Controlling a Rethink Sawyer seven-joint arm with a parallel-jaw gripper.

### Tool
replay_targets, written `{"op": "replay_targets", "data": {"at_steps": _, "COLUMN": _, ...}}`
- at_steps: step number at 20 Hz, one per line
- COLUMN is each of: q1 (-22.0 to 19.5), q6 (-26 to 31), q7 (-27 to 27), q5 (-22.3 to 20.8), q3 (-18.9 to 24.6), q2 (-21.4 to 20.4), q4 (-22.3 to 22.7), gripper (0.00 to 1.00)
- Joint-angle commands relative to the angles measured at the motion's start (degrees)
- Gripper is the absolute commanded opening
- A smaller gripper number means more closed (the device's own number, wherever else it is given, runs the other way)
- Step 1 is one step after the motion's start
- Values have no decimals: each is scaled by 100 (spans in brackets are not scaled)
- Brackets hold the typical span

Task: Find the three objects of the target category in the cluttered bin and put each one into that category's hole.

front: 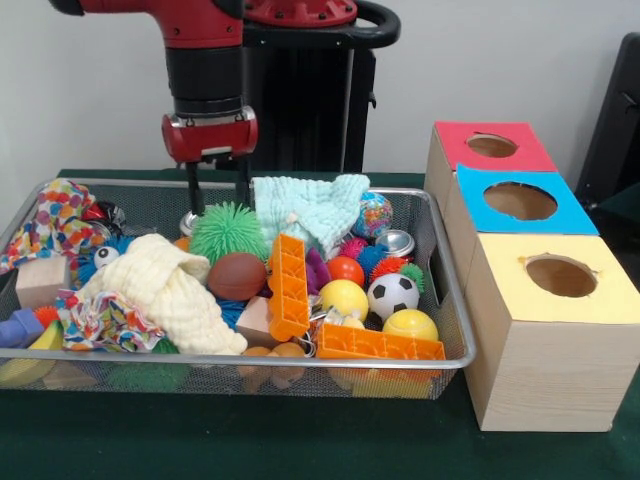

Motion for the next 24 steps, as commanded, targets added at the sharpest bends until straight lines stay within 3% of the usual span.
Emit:
{"op": "replay_targets", "data": {"at_steps": 1, "q1": -47, "q6": -61, "q7": -549, "q5": -507, "q3": 944, "q2": 40, "q4": -760, "gripper": 100}}
{"op": "replay_targets", "data": {"at_steps": 11, "q1": 192, "q6": 67, "q7": -286, "q5": -690, "q3": 752, "q2": -386, "q4": -1212, "gripper": 100}}
{"op": "replay_targets", "data": {"at_steps": 20, "q1": 9, "q6": 485, "q7": -740, "q5": -667, "q3": 939, "q2": -466, "q4": -1524, "gripper": 100}}
{"op": "replay_targets", "data": {"at_steps": 24, "q1": -93, "q6": 641, "q7": -874, "q5": -590, "q3": 1102, "q2": -268, "q4": -1630, "gripper": 100}}
